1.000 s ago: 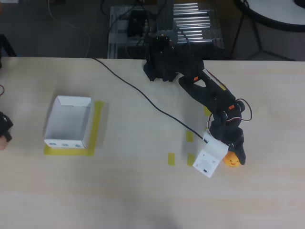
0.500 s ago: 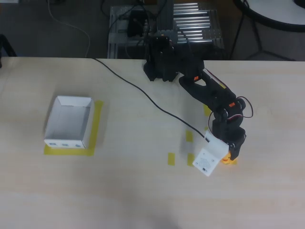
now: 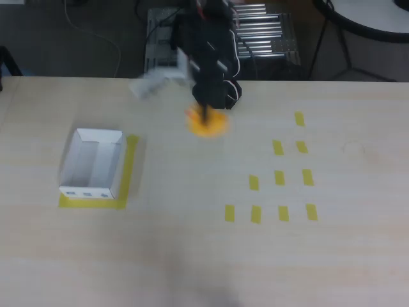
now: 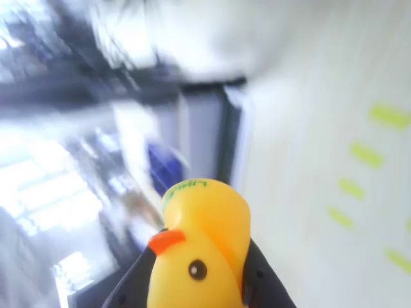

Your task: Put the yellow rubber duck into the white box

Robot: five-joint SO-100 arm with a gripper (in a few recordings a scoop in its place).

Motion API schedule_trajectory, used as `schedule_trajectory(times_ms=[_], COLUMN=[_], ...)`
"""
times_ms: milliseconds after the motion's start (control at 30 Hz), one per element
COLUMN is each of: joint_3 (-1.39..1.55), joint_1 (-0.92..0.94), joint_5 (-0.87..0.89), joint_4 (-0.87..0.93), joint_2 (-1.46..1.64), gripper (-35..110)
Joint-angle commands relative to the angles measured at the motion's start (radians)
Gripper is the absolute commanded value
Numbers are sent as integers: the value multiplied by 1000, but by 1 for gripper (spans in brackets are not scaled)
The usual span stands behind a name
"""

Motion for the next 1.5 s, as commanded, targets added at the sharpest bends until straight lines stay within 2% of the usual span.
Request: schedule_trajectory(times_ms=[0,167,300,433,600,1133,1200,1267,1467], joint_3=[411,779,836,782,575,463,459,459,466], joint_1=[446,657,741,790,856,885,885,885,882], joint_5=[-84,-196,-265,-305,-307,-353,-377,-380,-399], joint_4=[-153,-364,-451,-502,-422,-552,-554,-560,-578], joint_2=[408,413,219,2,-210,-538,-558,-569,-577], gripper=[0,0,0,0,0,0,4,19,25])
